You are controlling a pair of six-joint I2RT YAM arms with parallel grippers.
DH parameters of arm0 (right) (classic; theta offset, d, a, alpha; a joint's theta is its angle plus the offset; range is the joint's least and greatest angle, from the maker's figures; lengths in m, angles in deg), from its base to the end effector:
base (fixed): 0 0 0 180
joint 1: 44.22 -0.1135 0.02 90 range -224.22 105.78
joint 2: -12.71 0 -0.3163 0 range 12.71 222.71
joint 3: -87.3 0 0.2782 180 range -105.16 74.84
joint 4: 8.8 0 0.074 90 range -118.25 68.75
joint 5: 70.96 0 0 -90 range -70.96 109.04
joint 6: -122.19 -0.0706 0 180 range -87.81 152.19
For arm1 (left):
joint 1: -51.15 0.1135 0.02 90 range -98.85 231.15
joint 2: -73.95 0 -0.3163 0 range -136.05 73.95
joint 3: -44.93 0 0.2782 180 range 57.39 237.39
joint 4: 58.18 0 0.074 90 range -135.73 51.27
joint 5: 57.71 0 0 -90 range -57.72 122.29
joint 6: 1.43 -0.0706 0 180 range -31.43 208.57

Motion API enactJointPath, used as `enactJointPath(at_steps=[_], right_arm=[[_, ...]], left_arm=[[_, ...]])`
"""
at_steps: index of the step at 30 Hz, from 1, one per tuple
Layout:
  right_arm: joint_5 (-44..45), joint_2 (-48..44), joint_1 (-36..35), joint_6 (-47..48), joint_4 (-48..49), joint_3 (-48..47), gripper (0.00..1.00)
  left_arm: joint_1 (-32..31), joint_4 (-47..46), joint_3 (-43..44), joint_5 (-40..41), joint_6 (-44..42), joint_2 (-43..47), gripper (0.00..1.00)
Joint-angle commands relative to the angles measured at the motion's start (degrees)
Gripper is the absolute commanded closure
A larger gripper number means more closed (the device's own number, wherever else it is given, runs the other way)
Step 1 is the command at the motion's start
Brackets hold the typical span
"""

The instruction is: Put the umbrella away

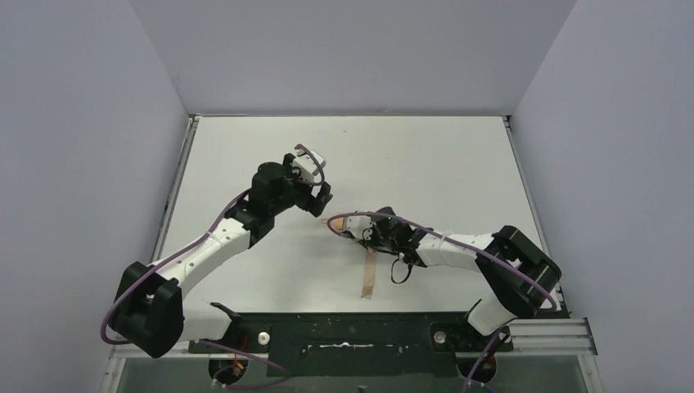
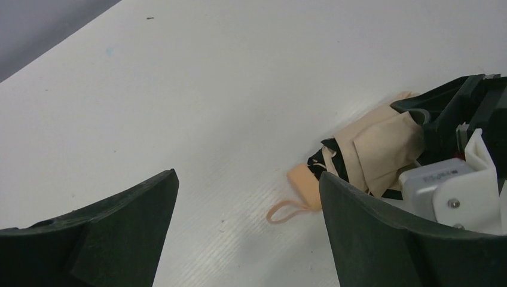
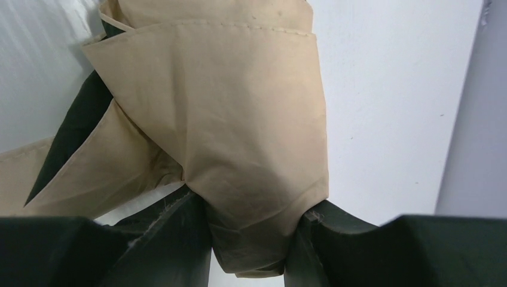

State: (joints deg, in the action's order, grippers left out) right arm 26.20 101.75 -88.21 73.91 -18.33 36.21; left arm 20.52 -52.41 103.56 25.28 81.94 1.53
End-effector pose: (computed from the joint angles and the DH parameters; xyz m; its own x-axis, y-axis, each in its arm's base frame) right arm 0.2446 0.2239 0.1525 0.0225 -0.8961 -0.4433 -0.8220 0.2358 -0.5183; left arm 0.2799 -0.1758 0.3005 -0.2163 0.2613 -0.9407 0.6339 0.7704 0.0682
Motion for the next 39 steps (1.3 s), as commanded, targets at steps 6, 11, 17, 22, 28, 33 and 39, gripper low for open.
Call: enactJointPath(at_steps=[6,11,17,22,28,33,39], right_arm=[[8.6,2.6,-9.1,2.3,13.4,10.7,0.87],[10.3,3.6,-11.8,3.1,16.0,12.7,0.88],[9.8,4.2,-12.9,3.1,16.3,13.3,0.89],[9.8,3.8,-13.1,3.2,16.3,13.4,0.90],[10.0,4.0,-13.2,3.6,16.2,13.4,0.90],[9.8,4.1,-13.2,3.5,16.1,13.3,0.90],[9.5,3.9,-13.3,3.6,15.8,13.2,0.91]], left_arm=[[3.6,6.3,10.5,-26.5,-4.7,-11.3,0.14],[4.3,10.5,13.6,-36.2,-6.8,-17.4,0.14],[4.0,15.6,17.9,-40.6,-10.2,-24.2,0.08],[2.9,20.8,21.7,-40.9,-14.7,-28.2,0.07],[0.3,26.5,25.6,-42.4,-19.0,-33.4,0.07],[-2.1,29.0,27.3,-40.6,-22.1,-36.9,0.08],[-2.5,29.5,28.3,-40.1,-22.8,-40.1,0.11]])
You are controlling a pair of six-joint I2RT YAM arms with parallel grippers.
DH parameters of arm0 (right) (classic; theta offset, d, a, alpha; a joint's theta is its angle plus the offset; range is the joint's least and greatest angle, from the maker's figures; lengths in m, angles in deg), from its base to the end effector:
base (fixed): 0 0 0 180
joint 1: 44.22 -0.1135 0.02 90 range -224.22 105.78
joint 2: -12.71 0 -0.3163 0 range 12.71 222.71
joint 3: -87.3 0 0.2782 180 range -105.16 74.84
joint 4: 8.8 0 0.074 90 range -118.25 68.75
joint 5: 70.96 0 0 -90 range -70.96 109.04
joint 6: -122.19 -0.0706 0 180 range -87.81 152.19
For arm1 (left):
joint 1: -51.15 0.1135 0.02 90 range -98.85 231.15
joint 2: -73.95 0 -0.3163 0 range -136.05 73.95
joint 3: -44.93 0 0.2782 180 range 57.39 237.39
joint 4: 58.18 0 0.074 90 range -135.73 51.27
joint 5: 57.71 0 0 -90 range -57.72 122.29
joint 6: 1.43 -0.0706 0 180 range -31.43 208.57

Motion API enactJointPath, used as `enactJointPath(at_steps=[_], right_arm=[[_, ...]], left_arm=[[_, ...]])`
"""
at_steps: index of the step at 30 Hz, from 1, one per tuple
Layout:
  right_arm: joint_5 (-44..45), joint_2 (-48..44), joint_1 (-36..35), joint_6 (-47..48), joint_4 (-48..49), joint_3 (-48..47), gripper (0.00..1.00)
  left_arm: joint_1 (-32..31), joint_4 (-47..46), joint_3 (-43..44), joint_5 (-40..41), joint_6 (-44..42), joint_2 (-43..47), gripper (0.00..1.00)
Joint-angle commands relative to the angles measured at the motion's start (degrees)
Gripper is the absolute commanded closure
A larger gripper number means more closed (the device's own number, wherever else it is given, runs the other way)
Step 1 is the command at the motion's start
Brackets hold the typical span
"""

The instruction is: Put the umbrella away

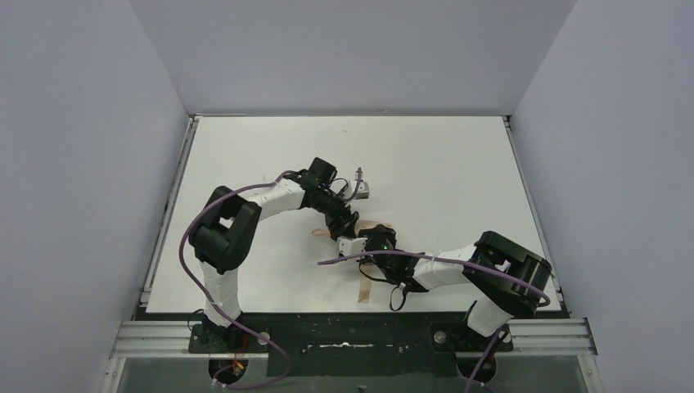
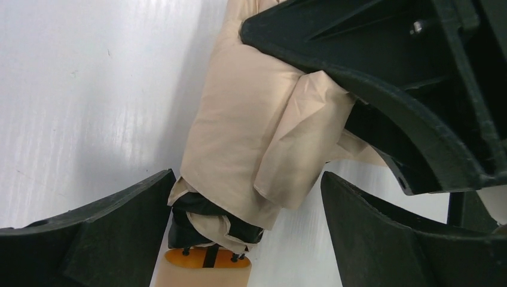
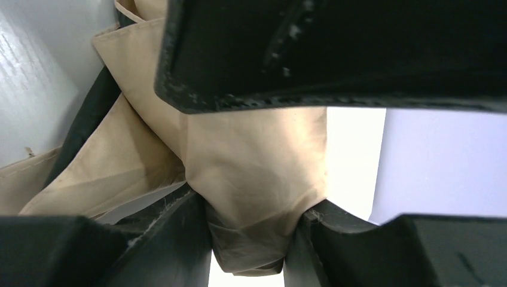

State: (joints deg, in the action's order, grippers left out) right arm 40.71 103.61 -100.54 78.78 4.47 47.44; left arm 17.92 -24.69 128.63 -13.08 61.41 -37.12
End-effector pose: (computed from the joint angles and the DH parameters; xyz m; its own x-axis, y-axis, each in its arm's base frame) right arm 0.1937 0.2437 0.1279 0.2108 -0.9011 -0.3789 -0.6670 0.1508 -0.7297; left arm 0.3413 -0.2837 0.1728 -0.3420 0.6074 -0.7170 0.9339 0.1354 -0.3308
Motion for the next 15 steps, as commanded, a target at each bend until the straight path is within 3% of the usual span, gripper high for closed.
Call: enactJointPath(at_steps=[1,5,15], right_arm=[[-5.0,2.0,-1.0,-1.3,-7.0,2.0,0.91],[-5.1,2.0,-1.0,-1.4,-6.5,2.0,0.91],[-4.7,2.2,-1.0,-1.7,-6.1,1.7,0.90]], left_arm=[[-0.1,1.9,3.4,-1.7,-2.3,-2.0,0.13],[-1.0,2.1,4.4,-1.2,-2.2,-3.9,0.23],[-1.8,4.3,5.4,0.0,-3.1,-5.2,0.69]])
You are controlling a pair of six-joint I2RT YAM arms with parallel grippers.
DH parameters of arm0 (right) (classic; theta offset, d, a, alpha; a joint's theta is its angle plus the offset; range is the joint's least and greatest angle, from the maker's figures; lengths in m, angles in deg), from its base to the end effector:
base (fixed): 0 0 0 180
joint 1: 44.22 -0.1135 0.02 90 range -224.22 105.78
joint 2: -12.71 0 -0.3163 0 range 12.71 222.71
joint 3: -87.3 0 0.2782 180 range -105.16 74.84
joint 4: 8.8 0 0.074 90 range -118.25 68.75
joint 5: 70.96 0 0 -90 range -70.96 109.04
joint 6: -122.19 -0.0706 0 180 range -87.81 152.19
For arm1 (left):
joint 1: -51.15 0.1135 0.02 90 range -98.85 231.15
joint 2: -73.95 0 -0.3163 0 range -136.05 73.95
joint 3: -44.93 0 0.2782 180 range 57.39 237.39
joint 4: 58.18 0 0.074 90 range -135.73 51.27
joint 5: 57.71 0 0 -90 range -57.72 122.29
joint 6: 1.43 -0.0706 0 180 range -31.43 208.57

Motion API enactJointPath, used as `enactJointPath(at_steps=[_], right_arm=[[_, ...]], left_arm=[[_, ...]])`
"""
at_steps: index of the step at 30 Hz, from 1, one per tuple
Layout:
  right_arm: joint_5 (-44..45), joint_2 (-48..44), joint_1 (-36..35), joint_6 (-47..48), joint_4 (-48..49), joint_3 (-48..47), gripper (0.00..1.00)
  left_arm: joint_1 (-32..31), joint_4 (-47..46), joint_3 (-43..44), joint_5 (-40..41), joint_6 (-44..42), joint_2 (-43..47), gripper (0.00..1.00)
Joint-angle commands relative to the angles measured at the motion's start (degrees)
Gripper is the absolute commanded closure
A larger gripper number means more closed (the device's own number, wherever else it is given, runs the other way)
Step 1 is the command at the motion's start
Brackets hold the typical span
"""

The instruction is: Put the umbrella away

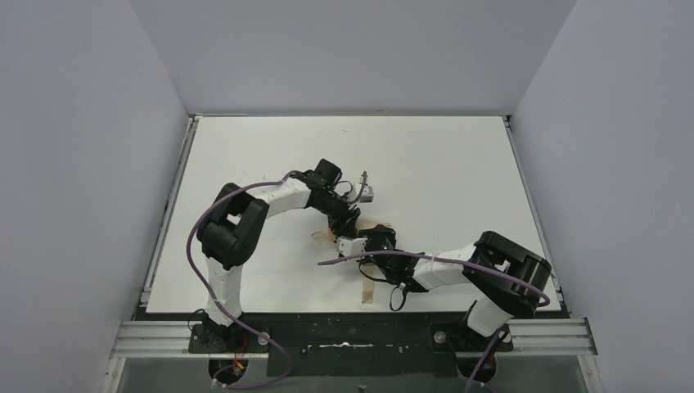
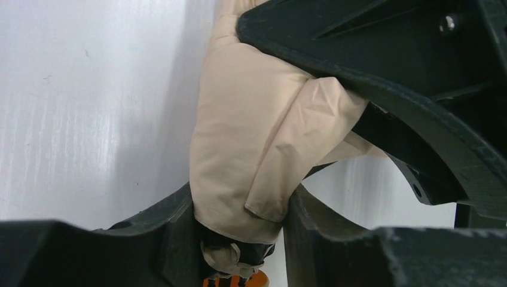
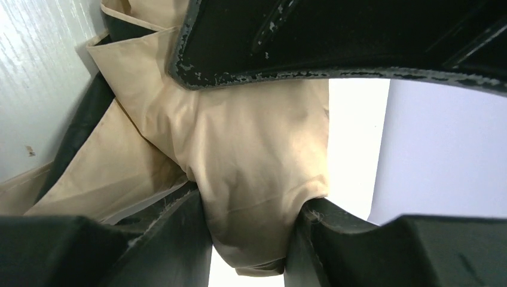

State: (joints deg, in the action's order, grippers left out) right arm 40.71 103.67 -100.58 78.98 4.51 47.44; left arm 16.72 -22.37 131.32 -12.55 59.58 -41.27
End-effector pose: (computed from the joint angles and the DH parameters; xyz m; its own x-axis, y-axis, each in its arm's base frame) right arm 0.1936 0.2439 0.1277 0.2137 -0.9016 -0.3762 -0.6665 0.1470 -0.7309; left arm 0.3444 -0.2964 0.1534 -0.3369 0.6476 -0.6835 0.9298 0.1146 -0.3498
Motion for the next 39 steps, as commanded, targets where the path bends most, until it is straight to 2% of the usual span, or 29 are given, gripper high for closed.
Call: enactJointPath(at_steps=[1,7,13,17,24,27,30,35,39], right_arm=[[-4.7,1.9,-1.0,-2.0,-6.2,1.7,0.89],[-5.5,-0.3,-0.9,-2.5,-6.8,1.2,0.74],[-6.8,-7.8,-1.0,-3.3,-13.7,-0.7,0.34],[-8.5,-16.1,-1.1,-5.1,-23.0,-2.9,0.21],[-15.9,-36.0,-1.4,-16.1,-42.3,-6.9,0.20],[-16.5,-45.2,-1.3,-22.1,-45.1,-8.1,0.22],[-12.9,-52.1,-1.3,-28.9,-46.1,-10.7,0.23],[-3.5,-53.5,0.4,-38.2,-48.1,-19.0,0.22],[-5.3,-48.6,7.5,-43.0,-53.0,-28.0,0.18]], left_arm=[[-0.7,2.7,2.9,0.0,-1.7,-1.1,0.73],[-2.9,5.2,3.0,4.9,-3.9,0.7,0.87],[-3.2,4.2,1.3,7.5,-4.1,2.6,0.94],[-3.1,3.1,0.4,9.5,-3.7,3.5,0.95],[-3.2,-0.4,-2.0,12.1,-2.8,5.1,1.00],[-4.2,-2.7,-3.4,15.1,-2.1,5.7,1.00],[-5.8,-4.8,-5.1,17.7,-1.9,6.9,1.00],[-9.0,-10.7,-9.6,23.6,-1.4,9.4,1.00],[-11.9,-16.3,-13.9,30.9,-1.9,11.2,1.00]])
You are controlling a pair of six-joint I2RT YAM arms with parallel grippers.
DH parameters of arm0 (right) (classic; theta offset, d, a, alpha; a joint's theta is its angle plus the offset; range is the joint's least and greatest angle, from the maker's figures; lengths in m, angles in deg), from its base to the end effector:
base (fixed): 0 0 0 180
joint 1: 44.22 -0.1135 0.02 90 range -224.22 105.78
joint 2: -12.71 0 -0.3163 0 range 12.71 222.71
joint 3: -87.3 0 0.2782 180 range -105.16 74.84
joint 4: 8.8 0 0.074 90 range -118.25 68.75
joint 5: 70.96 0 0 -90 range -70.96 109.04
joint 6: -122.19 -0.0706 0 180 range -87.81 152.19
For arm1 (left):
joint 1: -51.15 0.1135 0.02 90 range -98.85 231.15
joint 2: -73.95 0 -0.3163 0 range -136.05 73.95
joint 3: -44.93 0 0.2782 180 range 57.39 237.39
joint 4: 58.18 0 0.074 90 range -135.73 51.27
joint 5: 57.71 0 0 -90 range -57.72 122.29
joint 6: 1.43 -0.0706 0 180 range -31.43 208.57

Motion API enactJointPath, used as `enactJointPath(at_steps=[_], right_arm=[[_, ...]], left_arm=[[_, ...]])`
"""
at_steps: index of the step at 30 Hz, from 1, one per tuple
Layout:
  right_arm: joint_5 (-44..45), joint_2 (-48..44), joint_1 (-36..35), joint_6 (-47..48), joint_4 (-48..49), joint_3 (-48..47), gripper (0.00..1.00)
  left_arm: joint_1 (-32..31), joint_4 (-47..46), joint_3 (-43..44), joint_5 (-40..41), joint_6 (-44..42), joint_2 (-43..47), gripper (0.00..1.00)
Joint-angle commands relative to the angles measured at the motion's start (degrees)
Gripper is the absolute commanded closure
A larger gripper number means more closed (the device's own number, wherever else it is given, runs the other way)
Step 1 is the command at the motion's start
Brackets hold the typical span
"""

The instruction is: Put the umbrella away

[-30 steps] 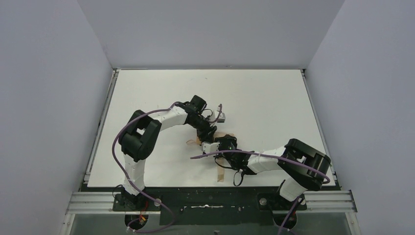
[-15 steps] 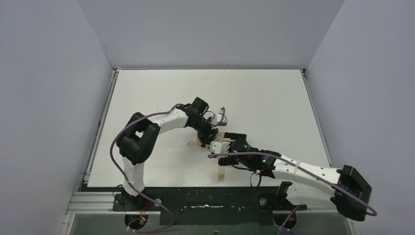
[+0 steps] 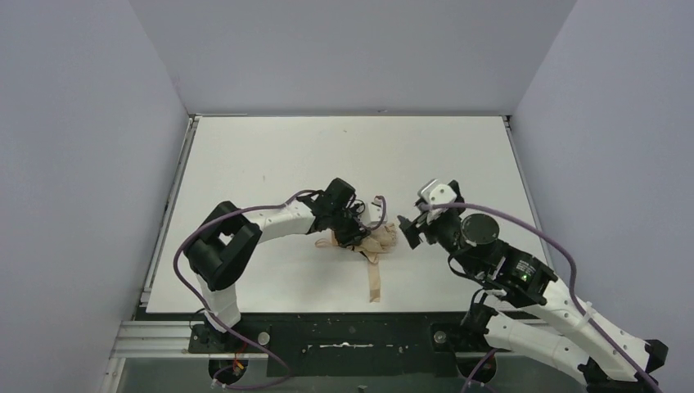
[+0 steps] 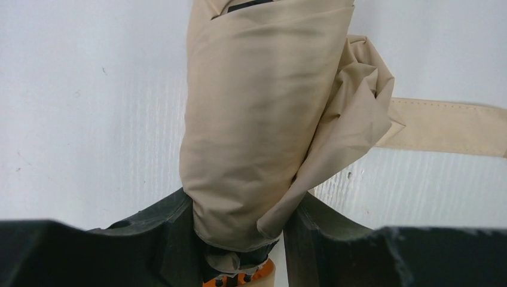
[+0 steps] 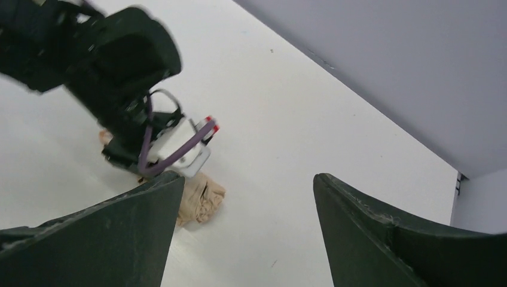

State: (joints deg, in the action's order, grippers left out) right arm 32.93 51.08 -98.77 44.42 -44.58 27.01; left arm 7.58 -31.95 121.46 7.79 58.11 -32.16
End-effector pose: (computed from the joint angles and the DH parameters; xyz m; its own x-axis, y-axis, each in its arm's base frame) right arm 0.1115 0.1274 0.3796 0.0031 -0.3502 -0.9367 -0.6702 0.6945 -0.2619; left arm 0.2895 -0.3158 0.1657 -0.1131 0.7442 -0.6583 0.9900 0.1408 -0.0108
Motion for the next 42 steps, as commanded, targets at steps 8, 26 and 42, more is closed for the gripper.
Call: enactJointPath(at_steps=[8,26,42], right_arm=[[-18.0,16.6,28.4,-16.7,-5.0,-15.2,0.13],[-50.5,47.6,39.6,4.7,-9.5,-20.3,0.11],[-61.7,68.5,35.4,34.4,-33.5,-31.4,0.21]], left_arm=[[-7.4,-17.9,-12.2,23.4,-4.7,4.4,1.00],[-17.0,-42.2,-24.3,38.5,-15.2,1.1,1.00],[-18.7,-57.9,-29.8,39.5,-27.4,-3.7,1.00]])
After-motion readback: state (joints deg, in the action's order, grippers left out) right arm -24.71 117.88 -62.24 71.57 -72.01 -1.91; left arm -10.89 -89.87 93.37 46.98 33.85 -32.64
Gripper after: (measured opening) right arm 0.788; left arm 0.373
